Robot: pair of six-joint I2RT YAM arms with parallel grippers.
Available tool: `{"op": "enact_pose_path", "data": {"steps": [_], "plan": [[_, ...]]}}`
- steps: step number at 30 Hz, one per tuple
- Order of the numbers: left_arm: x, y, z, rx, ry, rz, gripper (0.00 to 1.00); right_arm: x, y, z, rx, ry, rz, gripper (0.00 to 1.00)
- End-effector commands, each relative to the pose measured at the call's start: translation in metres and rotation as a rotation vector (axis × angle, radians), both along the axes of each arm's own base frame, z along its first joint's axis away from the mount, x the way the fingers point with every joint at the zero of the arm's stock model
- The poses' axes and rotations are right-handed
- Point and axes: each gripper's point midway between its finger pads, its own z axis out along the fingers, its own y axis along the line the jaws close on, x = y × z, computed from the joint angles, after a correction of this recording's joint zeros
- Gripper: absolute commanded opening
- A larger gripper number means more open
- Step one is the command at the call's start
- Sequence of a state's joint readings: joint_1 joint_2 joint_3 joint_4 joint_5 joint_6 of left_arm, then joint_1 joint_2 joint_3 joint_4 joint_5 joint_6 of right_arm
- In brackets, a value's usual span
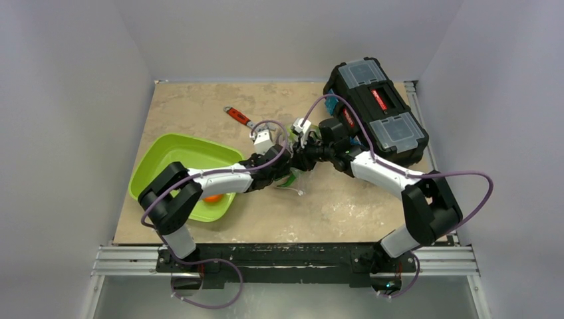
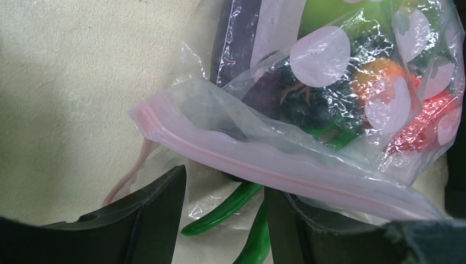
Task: Open the zip-top bag and remove the fake food
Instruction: Pick up the fake vegetable from the zipper food storage bag.
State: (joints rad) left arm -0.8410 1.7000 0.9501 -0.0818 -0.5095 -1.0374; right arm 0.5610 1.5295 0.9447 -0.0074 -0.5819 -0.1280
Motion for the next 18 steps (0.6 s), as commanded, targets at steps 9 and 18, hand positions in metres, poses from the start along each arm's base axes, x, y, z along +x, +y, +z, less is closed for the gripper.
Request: {"op": "enact_pose_path", "data": {"steps": [9, 18], "plan": [[0.026, -0.018, 0.026, -0.131, -0.154, -0.124, 0.51, -0.013, -0.002, 0.054, 0.028, -0.138, 0.181, 0.55], [0.025, -0.024, 0.03, -0.192, -0.192, -0.198, 0.49, -0.031, -0.028, 0.096, 0.117, -0.229, 0.288, 0.68]]}}
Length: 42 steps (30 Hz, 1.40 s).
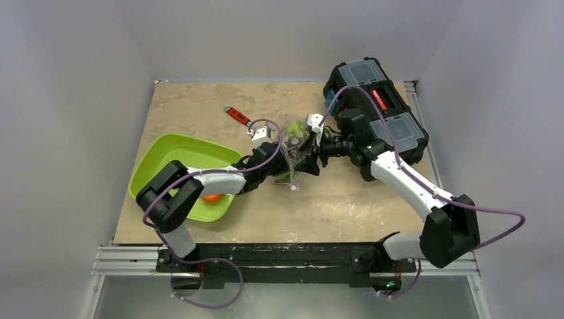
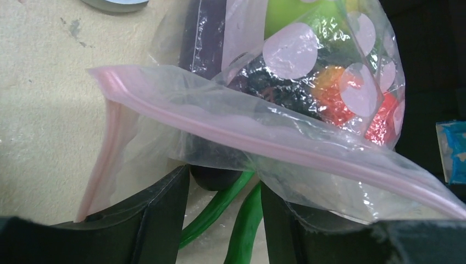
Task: Open the zip-top bag and remove the fake food
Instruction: Pick up the fake vegetable from the zipper food storage bag.
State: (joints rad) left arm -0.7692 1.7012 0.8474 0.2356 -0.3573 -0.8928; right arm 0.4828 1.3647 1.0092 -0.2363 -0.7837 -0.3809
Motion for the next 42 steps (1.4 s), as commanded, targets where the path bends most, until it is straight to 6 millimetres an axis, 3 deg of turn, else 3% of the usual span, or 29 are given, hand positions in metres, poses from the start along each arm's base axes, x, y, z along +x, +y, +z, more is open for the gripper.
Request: {"op": "enact_pose_path", "data": {"steps": [1, 4, 9, 14, 20, 24, 29, 32, 36, 42], "plan": [[0.003, -0.012, 0.022, -0.085, -0.085, -0.068, 0.49, -0.007, -0.005, 0.037, 0.082, -0.061, 0.09, 0.68], [0.003, -0.01, 0.019, -0.088, -0.075, -0.07, 0.49, 0.017, -0.011, 0.039, 0.065, -0.085, -0.037, 0.72], [0.001, -0.008, 0.017, -0.102, -0.075, -0.09, 0.49, 0.105, -0.032, 0.041, -0.009, -0.124, -0.448, 0.73], [0.0, -0.004, 0.016, -0.113, -0.07, -0.099, 0.5, 0.165, -0.021, 0.01, -0.06, 0.006, -0.597, 0.7], [0.001, 0.0, 0.017, -0.115, -0.072, -0.105, 0.5, 0.209, 0.004, -0.031, -0.094, 0.141, -0.616, 0.75], [0.003, 0.001, 0.015, -0.124, -0.068, -0.111, 0.5, 0.23, 0.006, -0.051, -0.117, 0.142, -0.659, 0.79], [0.005, 0.0, 0.013, -0.133, -0.066, -0.123, 0.52, 0.238, 0.014, -0.08, -0.138, 0.195, -0.651, 0.81], [0.007, 0.002, 0.014, -0.139, -0.067, -0.13, 0.55, 0.227, 0.017, -0.103, -0.16, 0.259, -0.616, 0.77], [0.01, 0.005, 0.015, -0.141, -0.065, -0.133, 0.59, 0.203, 0.014, -0.123, -0.195, 0.314, -0.565, 0.59], [0.006, 0.003, 0.012, -0.145, -0.056, -0.159, 0.59, 0.174, 0.008, -0.125, -0.203, 0.337, -0.516, 0.49]]}}
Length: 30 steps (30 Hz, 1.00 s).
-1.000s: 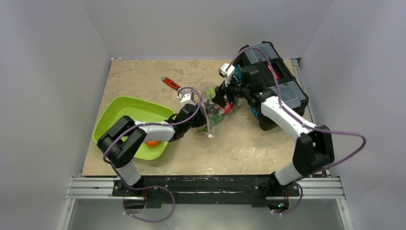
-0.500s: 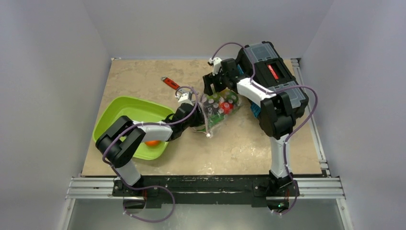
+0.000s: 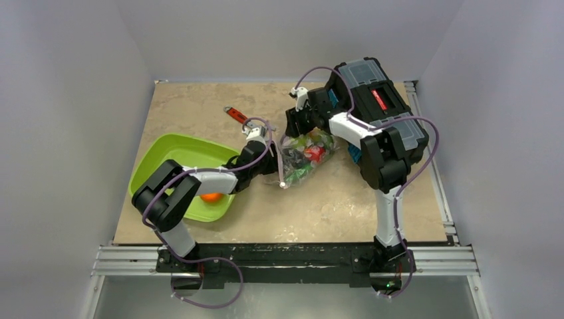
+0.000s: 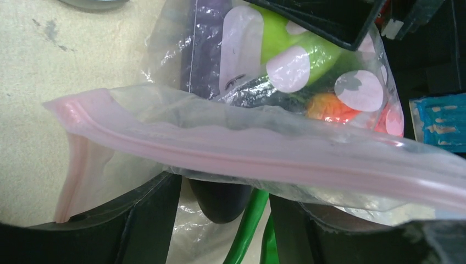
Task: Open the zip-top bag and remove the fake food
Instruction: Pick up the fake vegetable from the zipper food storage bag.
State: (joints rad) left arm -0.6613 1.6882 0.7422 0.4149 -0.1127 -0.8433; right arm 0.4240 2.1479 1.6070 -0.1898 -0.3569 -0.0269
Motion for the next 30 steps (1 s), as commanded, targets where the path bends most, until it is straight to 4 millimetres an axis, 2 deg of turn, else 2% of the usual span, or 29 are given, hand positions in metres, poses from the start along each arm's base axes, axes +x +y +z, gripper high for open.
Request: {"op": "enact_pose_path", "data": {"steps": [1, 5, 11, 16, 20, 22, 25, 27, 30], "plan": [[0.003, -0.005, 0.015, -0.035, -0.06, -0.037, 0.58, -0.034, -0.004, 0.001, 0.003, 0.067, 0.063, 0.48], [-0.003, -0.006, 0.012, -0.036, -0.048, -0.057, 0.58, -0.04, -0.001, 0.01, 0.029, 0.067, 0.081, 0.48], [-0.008, -0.018, 0.004, 0.019, 0.014, -0.101, 0.56, -0.05, 0.004, 0.006, 0.058, 0.104, 0.115, 0.36], [-0.013, -0.015, -0.021, 0.083, 0.113, -0.078, 0.5, -0.053, 0.006, 0.01, 0.071, 0.101, 0.139, 0.37], [-0.012, -0.009, -0.028, 0.125, 0.137, -0.054, 0.48, -0.057, 0.009, 0.02, 0.089, 0.085, 0.175, 0.38], [-0.009, -0.007, -0.027, 0.143, 0.133, -0.051, 0.4, -0.06, 0.009, 0.025, 0.094, 0.077, 0.19, 0.4], [-0.008, -0.004, -0.02, 0.17, 0.11, -0.055, 0.13, -0.061, 0.009, 0.039, 0.098, 0.045, 0.215, 0.44], [-0.009, 0.0, -0.012, 0.187, 0.091, -0.059, 0.0, -0.062, 0.008, 0.054, 0.104, 0.008, 0.234, 0.47], [-0.013, 0.007, 0.007, 0.192, 0.042, -0.071, 0.0, -0.064, 0.001, 0.09, 0.118, -0.078, 0.254, 0.55]]}}
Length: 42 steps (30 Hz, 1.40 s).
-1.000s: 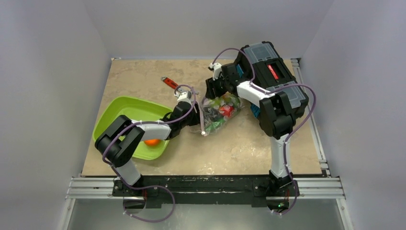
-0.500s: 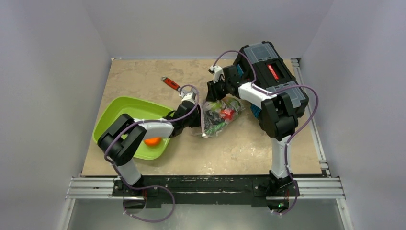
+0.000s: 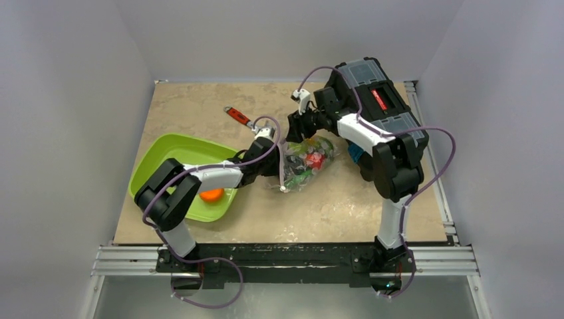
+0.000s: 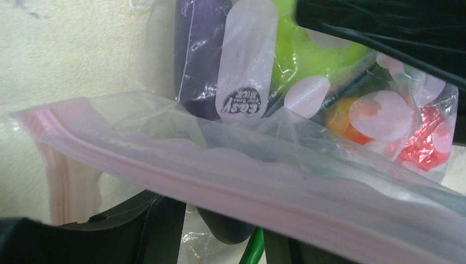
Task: Open the zip-top bag and remove the fake food
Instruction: Pick up the fake vegetable from the zipper food storage bag.
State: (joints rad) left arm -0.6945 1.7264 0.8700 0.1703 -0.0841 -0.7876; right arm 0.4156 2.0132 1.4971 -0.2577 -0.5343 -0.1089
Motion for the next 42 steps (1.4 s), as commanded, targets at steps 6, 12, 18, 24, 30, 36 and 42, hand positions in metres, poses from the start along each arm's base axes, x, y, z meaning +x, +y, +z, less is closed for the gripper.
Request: {"op": "enact_pose_path", "data": {"steps": [6, 12, 18, 24, 30, 36, 42], "plan": [[-0.017, 0.024, 0.04, 0.054, -0.1, -0.056, 0.0, -0.043, -0.017, 0.126, 0.077, -0.31, 0.172, 0.76], [-0.036, 0.021, 0.044, 0.0, -0.085, -0.121, 0.0, -0.122, -0.023, 0.123, 0.109, -0.438, 0.533, 0.98], [-0.053, 0.014, 0.058, -0.068, -0.077, -0.191, 0.0, -0.149, -0.034, 0.09, 0.067, -0.584, 0.669, 0.99], [-0.066, 0.015, 0.069, -0.096, -0.073, -0.223, 0.0, -0.144, -0.037, 0.063, 0.007, -0.586, 0.667, 0.99], [-0.071, 0.018, 0.073, -0.102, -0.064, -0.219, 0.0, -0.172, -0.017, 0.087, 0.133, -0.592, 0.735, 0.99], [-0.068, 0.021, 0.076, -0.131, -0.029, -0.153, 0.0, -0.198, 0.004, 0.111, 0.233, -0.553, 0.77, 0.97], [-0.062, 0.037, 0.089, -0.149, 0.042, -0.015, 0.0, -0.203, 0.015, 0.111, 0.26, -0.527, 0.745, 0.93]]}}
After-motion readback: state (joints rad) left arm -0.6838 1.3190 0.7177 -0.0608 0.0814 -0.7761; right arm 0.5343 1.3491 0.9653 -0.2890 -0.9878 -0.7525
